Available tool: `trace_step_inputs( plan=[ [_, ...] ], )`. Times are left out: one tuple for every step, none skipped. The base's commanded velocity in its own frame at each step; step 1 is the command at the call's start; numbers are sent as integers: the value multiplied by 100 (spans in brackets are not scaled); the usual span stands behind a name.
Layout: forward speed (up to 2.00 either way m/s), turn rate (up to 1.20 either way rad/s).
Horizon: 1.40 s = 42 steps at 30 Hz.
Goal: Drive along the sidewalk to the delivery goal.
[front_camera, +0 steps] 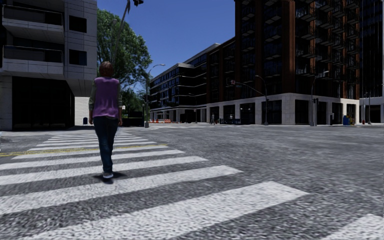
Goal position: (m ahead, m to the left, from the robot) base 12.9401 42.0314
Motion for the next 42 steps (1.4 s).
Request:
trace_step_inputs(
  plan=[
    [121,28],
    [121,28],
    [121,28],
    [121,28],
    [121,28],
    [121,28],
    [121,28],
    [121,28],
    [121,28],
    [121,28],
    [121,28],
    [121,28],
    [121,28],
    [121,28],
    [121,28],
    [121,28],
    [121,28],
    [121,28],
    [121,28],
    [121,28],
    [121,29],
    [121,30],
    [121,30],
    [121,30],
    [120,31],
    [120,31],
    [120,31],
    [120,32],
    [120,33],
    [117,34],
    [117,34],
    [116,35],
    [116,35],
    [116,35],
    [116,35],
    [116,35],
    [116,35],
    [116,35],
    [116,35],
    [116,35],
    [116,35],
    [116,35]
  ],
)
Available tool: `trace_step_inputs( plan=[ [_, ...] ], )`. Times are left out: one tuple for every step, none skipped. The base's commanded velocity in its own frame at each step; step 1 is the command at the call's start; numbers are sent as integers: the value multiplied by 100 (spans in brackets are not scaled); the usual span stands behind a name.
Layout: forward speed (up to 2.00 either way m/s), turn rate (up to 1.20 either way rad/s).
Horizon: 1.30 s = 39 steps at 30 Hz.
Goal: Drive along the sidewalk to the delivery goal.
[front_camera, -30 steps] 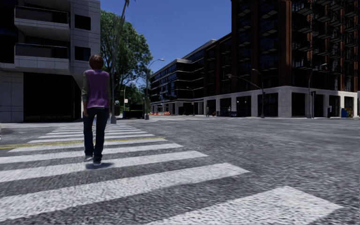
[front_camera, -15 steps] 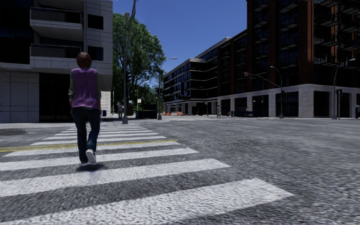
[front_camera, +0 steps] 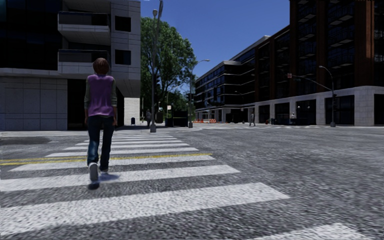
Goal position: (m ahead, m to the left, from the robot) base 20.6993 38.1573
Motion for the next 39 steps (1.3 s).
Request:
trace_step_inputs(
  plan=[
    [116,35],
    [116,35],
    [116,35],
    [116,35],
    [116,35],
    [116,35],
    [116,35],
    [116,35],
    [116,35],
    [116,35],
    [116,35],
    [116,35],
    [116,35],
    [116,35],
    [116,35],
    [116,35],
    [116,35],
    [116,35],
    [116,35],
    [116,35],
    [116,35],
    [116,35],
    [116,35],
    [116,35],
    [116,35],
    [116,35],
    [116,35],
    [116,35],
    [116,35],
    [116,35],
    [116,35],
    [115,32],
    [112,18],
    [112,18],
    [112,6],
    [112,0],
    [111,0],
    [111,0],
    [111,0]
  ],
)
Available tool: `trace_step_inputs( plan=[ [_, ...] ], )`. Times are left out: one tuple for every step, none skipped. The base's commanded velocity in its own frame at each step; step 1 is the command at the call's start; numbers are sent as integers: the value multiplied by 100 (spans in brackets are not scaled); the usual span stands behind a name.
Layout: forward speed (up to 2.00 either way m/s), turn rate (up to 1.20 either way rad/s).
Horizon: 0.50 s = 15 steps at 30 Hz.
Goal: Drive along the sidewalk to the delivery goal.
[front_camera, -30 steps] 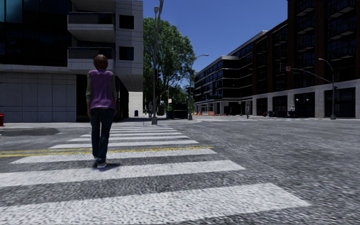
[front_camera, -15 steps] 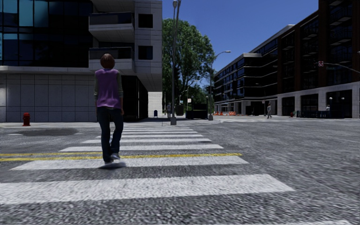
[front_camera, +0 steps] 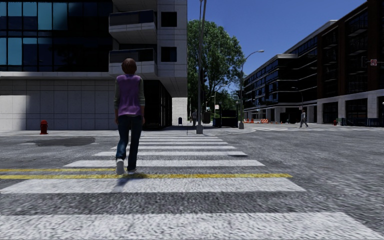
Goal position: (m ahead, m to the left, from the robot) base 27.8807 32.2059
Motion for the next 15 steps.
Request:
trace_step_inputs(
  plan=[
    [111,0],
    [110,0],
    [110,0],
    [108,0],
    [104,0],
    [102,0],
    [102,0],
    [101,0],
    [100,0],
    [100,0],
    [99,0],
    [99,0],
    [99,0],
    [99,0],
    [99,0]
  ],
)
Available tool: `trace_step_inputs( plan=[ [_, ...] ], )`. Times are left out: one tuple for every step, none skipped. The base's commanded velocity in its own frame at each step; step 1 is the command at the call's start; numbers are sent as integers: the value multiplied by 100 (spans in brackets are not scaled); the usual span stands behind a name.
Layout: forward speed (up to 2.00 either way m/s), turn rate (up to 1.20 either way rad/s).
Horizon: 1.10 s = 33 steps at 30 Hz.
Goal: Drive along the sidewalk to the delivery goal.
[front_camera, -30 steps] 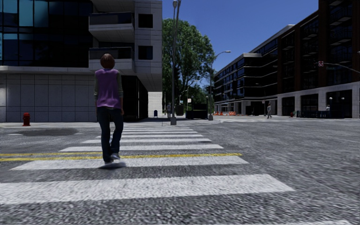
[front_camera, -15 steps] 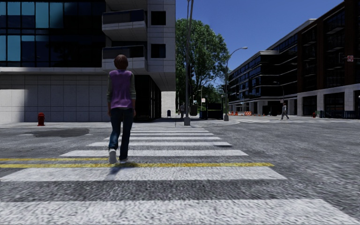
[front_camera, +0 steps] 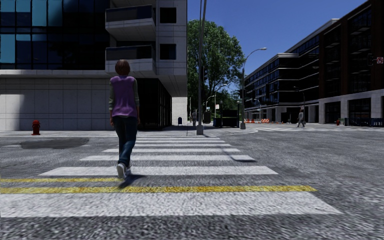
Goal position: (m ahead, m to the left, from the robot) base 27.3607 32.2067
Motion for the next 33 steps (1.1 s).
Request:
trace_step_inputs(
  plan=[
    [99,0],
    [99,0],
    [99,0],
    [99,0],
    [99,0],
    [99,0],
    [99,0],
    [99,0],
    [99,0],
    [99,0],
    [99,0],
    [99,0],
    [99,0],
    [99,0],
    [99,0],
    [99,0],
    [99,0],
    [99,20],
    [99,23],
    [99,24],
    [99,24],
    [99,24],
    [99,26],
    [98,27],
    [98,27],
    [98,33],
    [98,35],
    [98,35],
    [98,36],
    [98,36],
    [98,36],
    [98,36],
    [98,36]
  ],
)
